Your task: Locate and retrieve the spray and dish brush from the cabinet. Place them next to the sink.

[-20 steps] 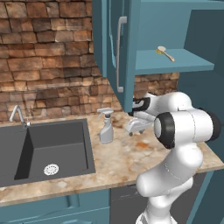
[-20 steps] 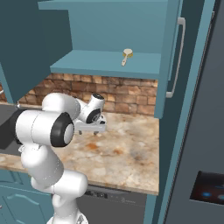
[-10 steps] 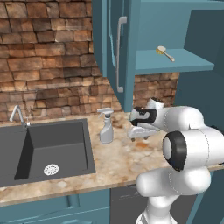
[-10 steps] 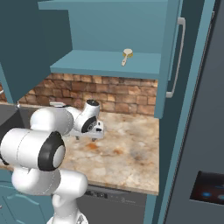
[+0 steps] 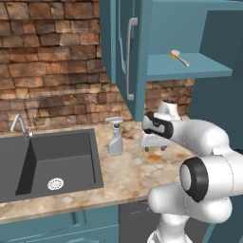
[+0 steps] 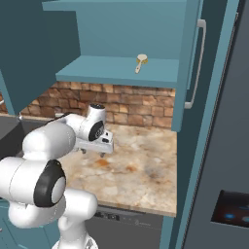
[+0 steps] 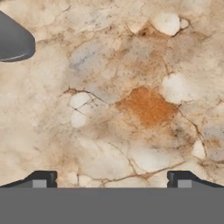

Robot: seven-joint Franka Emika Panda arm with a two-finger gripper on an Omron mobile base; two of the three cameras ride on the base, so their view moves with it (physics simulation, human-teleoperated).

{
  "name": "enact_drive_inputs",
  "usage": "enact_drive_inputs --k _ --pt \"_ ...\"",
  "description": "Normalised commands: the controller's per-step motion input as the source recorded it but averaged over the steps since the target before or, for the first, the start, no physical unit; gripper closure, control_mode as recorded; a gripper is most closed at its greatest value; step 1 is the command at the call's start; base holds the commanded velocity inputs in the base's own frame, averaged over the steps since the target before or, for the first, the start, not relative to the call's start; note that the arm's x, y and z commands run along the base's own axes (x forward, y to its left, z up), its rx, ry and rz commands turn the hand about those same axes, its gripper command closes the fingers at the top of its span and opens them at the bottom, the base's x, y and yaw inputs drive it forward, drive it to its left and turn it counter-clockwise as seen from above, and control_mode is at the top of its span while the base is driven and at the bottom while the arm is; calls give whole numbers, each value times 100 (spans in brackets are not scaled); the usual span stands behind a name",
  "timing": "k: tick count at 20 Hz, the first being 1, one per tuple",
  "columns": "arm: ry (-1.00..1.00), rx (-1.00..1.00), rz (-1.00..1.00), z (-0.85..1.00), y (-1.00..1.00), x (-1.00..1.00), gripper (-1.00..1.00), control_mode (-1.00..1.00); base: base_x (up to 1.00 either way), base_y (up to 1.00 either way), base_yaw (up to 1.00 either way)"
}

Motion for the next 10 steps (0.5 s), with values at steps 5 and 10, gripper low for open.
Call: enact_drive_inputs --k 5,10 --pt "-17 -4 -14 31 -14 -50 -100 -100 0 0 0" --pt "-33 -6 -7 19 -1 -58 -100 -100 0 0 0"
